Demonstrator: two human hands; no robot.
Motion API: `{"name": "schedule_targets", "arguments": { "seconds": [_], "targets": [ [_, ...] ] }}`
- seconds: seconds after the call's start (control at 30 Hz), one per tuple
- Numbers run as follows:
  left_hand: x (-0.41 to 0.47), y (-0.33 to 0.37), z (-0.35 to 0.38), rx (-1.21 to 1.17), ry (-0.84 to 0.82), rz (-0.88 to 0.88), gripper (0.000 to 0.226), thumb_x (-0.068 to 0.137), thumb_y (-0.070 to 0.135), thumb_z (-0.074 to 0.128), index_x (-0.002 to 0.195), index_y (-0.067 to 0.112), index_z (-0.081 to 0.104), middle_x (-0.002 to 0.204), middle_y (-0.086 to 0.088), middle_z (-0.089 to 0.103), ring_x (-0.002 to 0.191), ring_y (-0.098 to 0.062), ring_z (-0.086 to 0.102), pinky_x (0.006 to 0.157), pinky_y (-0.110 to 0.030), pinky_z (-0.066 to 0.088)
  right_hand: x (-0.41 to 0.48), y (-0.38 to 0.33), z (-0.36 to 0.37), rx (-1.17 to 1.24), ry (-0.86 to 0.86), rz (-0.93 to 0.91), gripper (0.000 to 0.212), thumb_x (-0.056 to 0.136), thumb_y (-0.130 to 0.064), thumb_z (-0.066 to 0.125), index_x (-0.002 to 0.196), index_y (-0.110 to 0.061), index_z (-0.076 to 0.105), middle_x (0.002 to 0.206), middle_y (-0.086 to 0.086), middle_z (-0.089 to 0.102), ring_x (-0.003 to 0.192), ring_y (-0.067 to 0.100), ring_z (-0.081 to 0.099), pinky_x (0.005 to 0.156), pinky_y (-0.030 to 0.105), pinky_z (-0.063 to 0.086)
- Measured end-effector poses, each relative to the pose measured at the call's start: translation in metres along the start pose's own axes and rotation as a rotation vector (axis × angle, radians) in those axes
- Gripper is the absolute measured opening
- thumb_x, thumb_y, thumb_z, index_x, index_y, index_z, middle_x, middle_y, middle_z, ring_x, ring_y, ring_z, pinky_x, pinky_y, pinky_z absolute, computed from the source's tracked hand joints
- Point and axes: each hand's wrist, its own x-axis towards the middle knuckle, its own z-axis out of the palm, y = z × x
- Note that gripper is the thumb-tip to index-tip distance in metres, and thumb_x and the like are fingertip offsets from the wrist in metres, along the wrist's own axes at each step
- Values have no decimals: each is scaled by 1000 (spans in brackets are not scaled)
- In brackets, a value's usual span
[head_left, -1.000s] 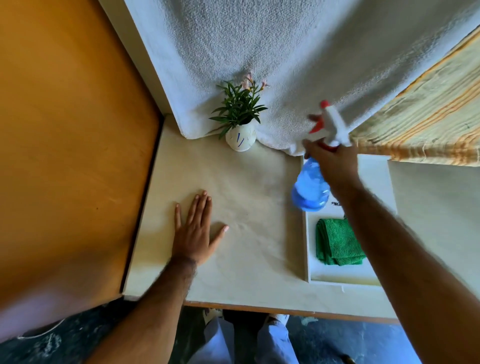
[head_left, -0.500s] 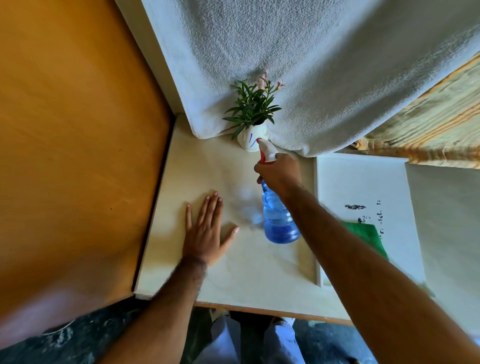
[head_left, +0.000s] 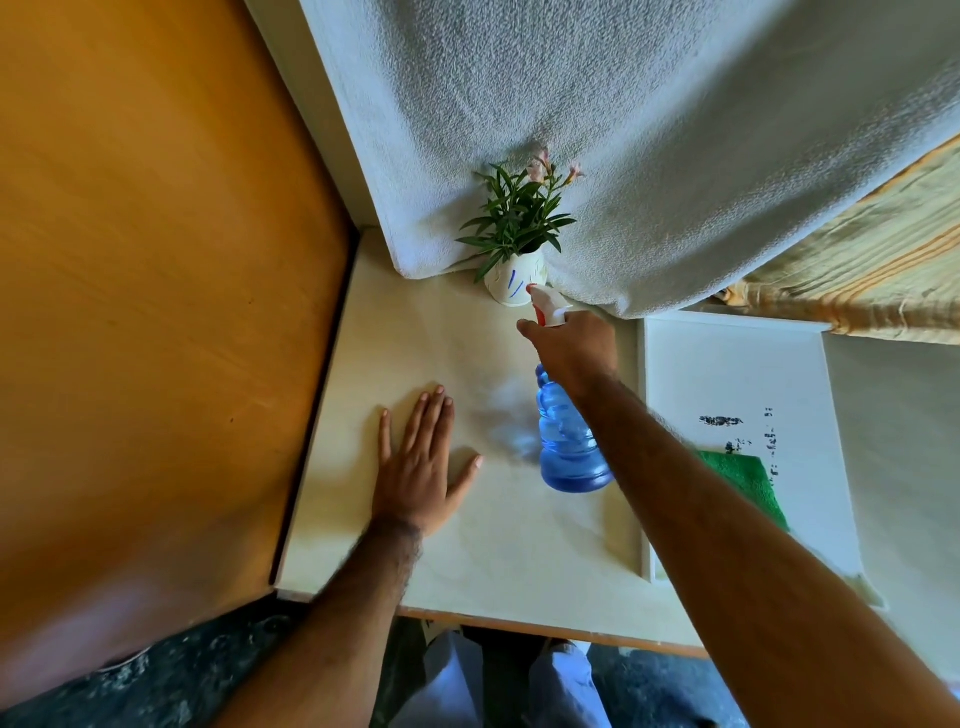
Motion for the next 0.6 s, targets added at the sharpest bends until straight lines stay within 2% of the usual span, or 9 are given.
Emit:
{"name": "schedule_targets", "arguments": {
  "seconds": [0.1, 0.2, 0.3, 0.37, 0.43, 0.53, 0.6],
  "targets": [
    [0, 0, 1, 1, 4, 4, 86, 101, 69, 31, 166, 13, 25, 176, -7, 23, 163, -23, 22, 128, -69, 20, 3, 3, -3, 24, 2, 6, 38, 76, -54, 69, 78, -15, 72, 79, 2, 77, 83, 22, 74, 77, 31, 59],
    [0, -2, 1, 0, 1, 4, 86, 101, 70, 29, 166, 14, 23, 176, -7, 22, 163, -23, 22, 128, -69, 20, -1, 7, -8, 62, 9, 5, 33, 79, -46, 71, 62, -21, 57, 67, -10, 64, 80, 21, 68, 68, 27, 47],
    [-1, -2, 2, -12, 9, 7, 86, 100, 69, 32, 166, 13, 24, 176, -7, 23, 162, -23, 23, 128, -69, 20, -9, 10, -20, 122, 86, -25, 28, 83, -34, 68, 64, -15, 60, 61, -7, 61, 70, 23, 64, 58, 26, 41],
    [-2, -3, 2, -21, 17, 7, 87, 100, 68, 34, 165, 12, 26, 176, -7, 23, 162, -23, 23, 128, -69, 20, -13, 12, -36, 245, 185, -46, 25, 84, -32, 70, 68, -16, 60, 61, -7, 62, 60, 9, 64, 54, 24, 43],
    [-3, -4, 2, -20, 14, 9, 87, 100, 69, 33, 166, 13, 24, 176, -6, 22, 163, -23, 22, 128, -69, 19, -15, 14, -57, 441, 268, -87, 25, 83, -27, 76, 65, -22, 59, 56, -11, 63, 47, -5, 59, 49, 14, 46],
    [-3, -3, 1, -15, -5, 12, 89, 100, 71, 29, 167, 13, 21, 177, -6, 21, 163, -23, 19, 129, -68, 17, -15, 22, -97, 630, 385, -195, 10, 79, -19, 75, 72, -24, 70, 54, -17, 68, 50, -5, 63, 53, 13, 50],
    [-2, -1, 0, -21, -12, 11, 89, 99, 70, 30, 167, 13, 22, 177, -7, 21, 163, -24, 20, 129, -68, 16, -11, 32, -120, 709, 453, -268, 16, 77, -13, 70, 72, -29, 74, 59, -14, 70, 54, 2, 66, 56, 21, 55]
  ]
}}
